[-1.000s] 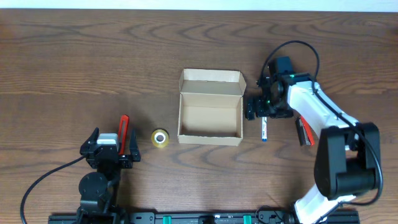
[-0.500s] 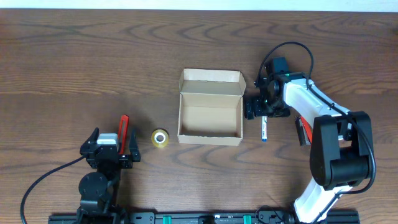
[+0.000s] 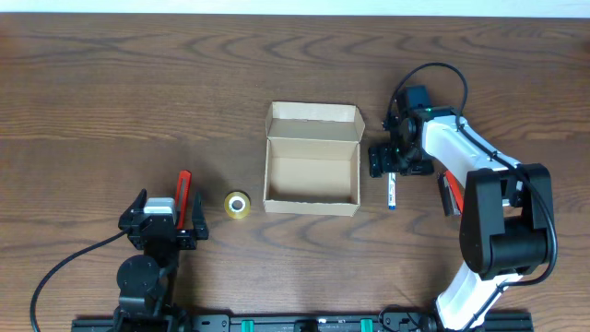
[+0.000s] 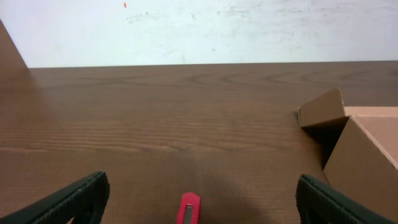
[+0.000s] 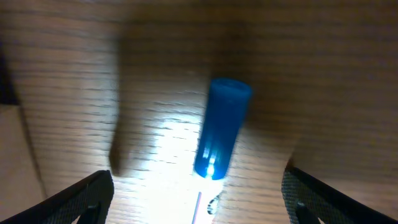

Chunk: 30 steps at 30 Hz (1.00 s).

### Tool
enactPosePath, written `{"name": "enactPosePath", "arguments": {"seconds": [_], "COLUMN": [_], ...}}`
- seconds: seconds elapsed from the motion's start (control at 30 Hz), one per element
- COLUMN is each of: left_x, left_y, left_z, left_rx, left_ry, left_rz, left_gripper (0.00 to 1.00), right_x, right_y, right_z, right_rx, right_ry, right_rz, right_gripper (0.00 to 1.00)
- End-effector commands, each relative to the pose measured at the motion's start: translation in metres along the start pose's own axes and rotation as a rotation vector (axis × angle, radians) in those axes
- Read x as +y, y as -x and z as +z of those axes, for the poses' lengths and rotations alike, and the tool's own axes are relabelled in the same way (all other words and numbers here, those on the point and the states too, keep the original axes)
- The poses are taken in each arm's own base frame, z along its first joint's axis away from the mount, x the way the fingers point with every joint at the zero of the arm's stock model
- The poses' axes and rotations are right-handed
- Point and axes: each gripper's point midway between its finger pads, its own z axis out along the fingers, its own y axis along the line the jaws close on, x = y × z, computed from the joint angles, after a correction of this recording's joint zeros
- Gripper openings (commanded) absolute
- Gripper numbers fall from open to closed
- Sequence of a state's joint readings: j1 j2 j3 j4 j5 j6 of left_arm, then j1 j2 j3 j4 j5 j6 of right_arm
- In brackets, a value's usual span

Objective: Pack container
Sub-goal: 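Carry the blue marker into the box and release it with the right gripper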

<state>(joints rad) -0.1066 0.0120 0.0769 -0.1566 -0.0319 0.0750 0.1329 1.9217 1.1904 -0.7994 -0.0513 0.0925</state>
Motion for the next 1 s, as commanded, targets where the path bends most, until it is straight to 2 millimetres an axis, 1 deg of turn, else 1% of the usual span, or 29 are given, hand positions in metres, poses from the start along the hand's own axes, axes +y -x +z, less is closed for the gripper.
{"name": "enactPosePath", "arguments": {"seconds": [0.0,0.13,0.23,0.27,0.3,0.37,0.4,0.43,0.47,0.53,0.7,0.8,0.83,0.9,0.93,0.97], "left_x": [-0.001,-0.001,-0.001,-0.001,-0.001,-0.001,-0.001,-0.001,-0.001,-0.001,-0.001,-0.001,-0.001,-0.001,-0.001,-0.001], "left_y": [-0.015,-0.015,-0.015,-0.015,-0.015,-0.015,-0.015,-0.015,-0.015,-0.015,-0.015,-0.015,-0.015,-0.015,-0.015,-0.015], "left_z": [0.003,0.003,0.003,0.003,0.003,0.003,0.003,0.003,0.003,0.003,0.003,0.003,0.003,0.003,0.003,0.003], "left_rx": [0.033,0.033,0.033,0.033,0.033,0.033,0.033,0.033,0.033,0.033,0.033,0.033,0.032,0.032,0.033,0.032], "left_ry": [-0.004,-0.004,-0.004,-0.004,-0.004,-0.004,-0.004,-0.004,-0.004,-0.004,-0.004,-0.004,-0.004,-0.004,-0.004,-0.004], "left_rz": [-0.010,-0.010,-0.010,-0.010,-0.010,-0.010,-0.010,-0.010,-0.010,-0.010,-0.010,-0.010,-0.010,-0.010,-0.010,-0.010], "left_gripper": [0.95,0.95,0.95,0.95,0.95,0.95,0.95,0.95,0.95,0.95,0.95,0.95,0.95,0.95,0.95,0.95], "right_x": [-0.012,-0.014,-0.014,-0.014,-0.014,-0.014,-0.014,-0.014,-0.014,-0.014,-0.013,-0.008,-0.006,-0.004,-0.003,-0.001], "right_y": [-0.010,-0.011,-0.010,-0.010,-0.010,-0.010,-0.010,-0.010,-0.010,-0.010,-0.009,-0.005,-0.002,0.009,0.015,0.023], "right_z": [0.013,0.013,0.013,0.013,0.013,0.013,0.013,0.013,0.013,0.013,0.013,0.011,0.008,-0.006,-0.015,-0.029], "right_rx": [0.054,0.056,0.053,0.052,0.051,0.051,0.051,0.051,0.051,0.049,0.046,0.030,0.017,-0.030,-0.059,-0.098], "right_ry": [-0.049,-0.059,-0.058,-0.058,-0.058,-0.058,-0.058,-0.058,-0.059,-0.058,-0.054,-0.026,-0.016,-0.004,0.000,0.005], "right_rz": [0.046,0.065,0.071,0.071,0.071,0.072,0.072,0.075,0.080,0.083,0.081,0.081,0.082,0.080,0.078,0.070], "right_gripper": [0.89,0.90,0.86,0.78,0.64,0.26,0.12,0.06,0.06,0.01,0.01,0.01,0.01,0.01,0.01,0.02]}}
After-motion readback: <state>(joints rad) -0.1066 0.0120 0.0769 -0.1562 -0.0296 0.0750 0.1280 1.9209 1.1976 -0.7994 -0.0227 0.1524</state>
